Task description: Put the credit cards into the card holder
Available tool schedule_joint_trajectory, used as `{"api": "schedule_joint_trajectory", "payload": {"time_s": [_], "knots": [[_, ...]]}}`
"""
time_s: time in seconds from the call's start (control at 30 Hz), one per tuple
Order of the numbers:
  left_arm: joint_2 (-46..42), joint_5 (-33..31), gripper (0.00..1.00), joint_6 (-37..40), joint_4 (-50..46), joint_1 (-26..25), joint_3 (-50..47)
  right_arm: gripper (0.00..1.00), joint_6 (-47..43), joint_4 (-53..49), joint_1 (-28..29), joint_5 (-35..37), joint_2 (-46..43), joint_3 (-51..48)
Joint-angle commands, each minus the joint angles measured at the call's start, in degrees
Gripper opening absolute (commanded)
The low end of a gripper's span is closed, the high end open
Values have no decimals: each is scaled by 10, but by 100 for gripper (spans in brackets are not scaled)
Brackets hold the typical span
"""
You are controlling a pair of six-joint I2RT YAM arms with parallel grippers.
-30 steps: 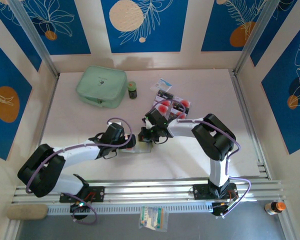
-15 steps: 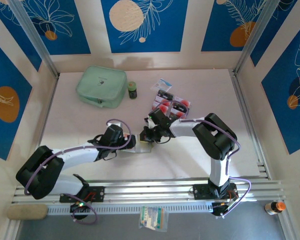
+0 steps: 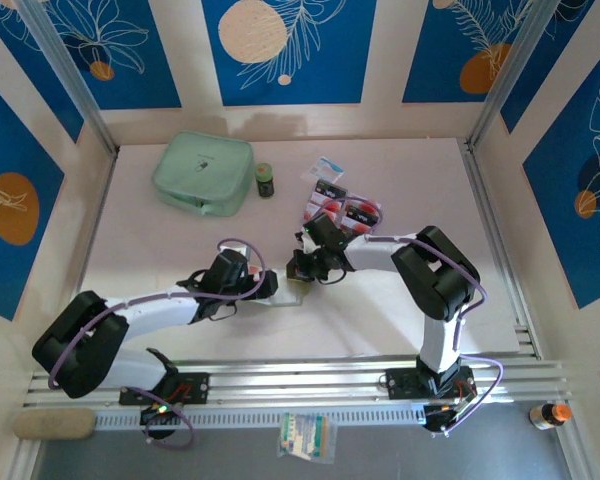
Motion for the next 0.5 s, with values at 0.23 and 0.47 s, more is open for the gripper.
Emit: {"api": "schedule_joint_trajectory", "payload": {"time_s": [0.23,0.47], "knots": [[7,10,100,-3,6,-6,1,0,1,-6,22,-19,24,27],[13,9,100,1,1,-6,0,0,12,3,27,-20,27,26]]}}
